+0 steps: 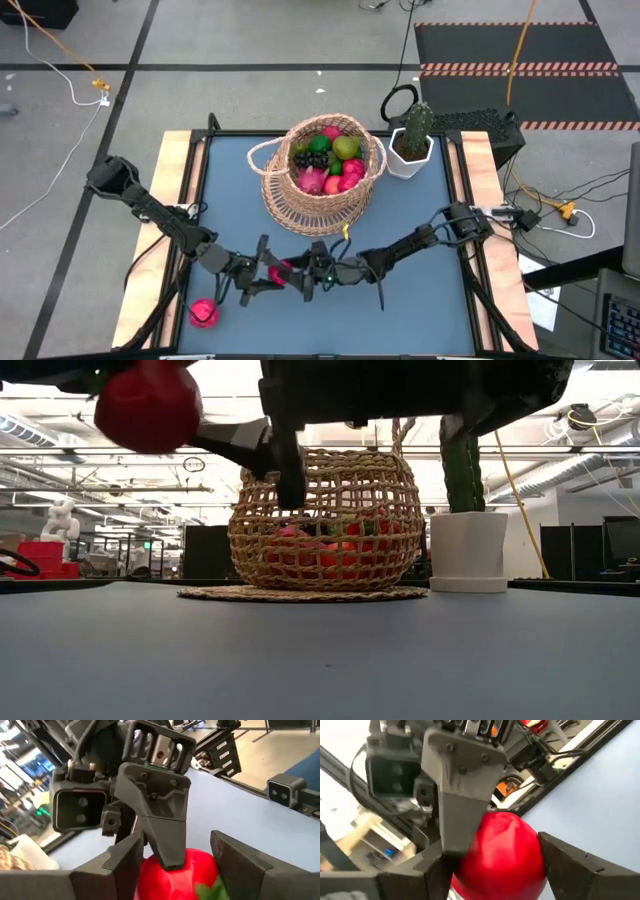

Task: Build produce basket
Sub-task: Put the tomato into the basket

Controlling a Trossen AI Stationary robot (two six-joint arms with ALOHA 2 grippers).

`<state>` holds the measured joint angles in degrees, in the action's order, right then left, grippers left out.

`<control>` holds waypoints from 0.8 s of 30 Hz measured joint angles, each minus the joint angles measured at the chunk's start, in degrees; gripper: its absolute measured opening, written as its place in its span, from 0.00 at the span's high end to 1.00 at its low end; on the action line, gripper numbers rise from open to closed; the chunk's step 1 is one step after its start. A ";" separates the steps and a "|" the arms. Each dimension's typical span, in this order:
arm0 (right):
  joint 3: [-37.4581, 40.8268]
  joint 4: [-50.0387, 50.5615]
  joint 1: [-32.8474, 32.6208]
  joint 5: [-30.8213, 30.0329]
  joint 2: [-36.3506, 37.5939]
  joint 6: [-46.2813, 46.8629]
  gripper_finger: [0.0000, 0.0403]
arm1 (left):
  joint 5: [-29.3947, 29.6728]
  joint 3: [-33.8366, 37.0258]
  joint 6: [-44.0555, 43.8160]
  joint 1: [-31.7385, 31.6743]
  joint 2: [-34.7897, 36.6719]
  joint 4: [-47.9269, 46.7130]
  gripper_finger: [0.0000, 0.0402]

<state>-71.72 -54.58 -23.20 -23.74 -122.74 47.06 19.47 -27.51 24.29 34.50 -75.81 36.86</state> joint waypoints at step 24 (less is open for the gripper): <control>0.09 23.07 4.07 -35.14 20.30 -63.24 0.38 | 37.95 -0.05 -46.30 9.12 12.47 -26.46 0.17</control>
<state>-71.64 -31.51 -19.13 -58.88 -102.44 -16.18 57.42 -27.55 -22.01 43.62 -63.34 10.40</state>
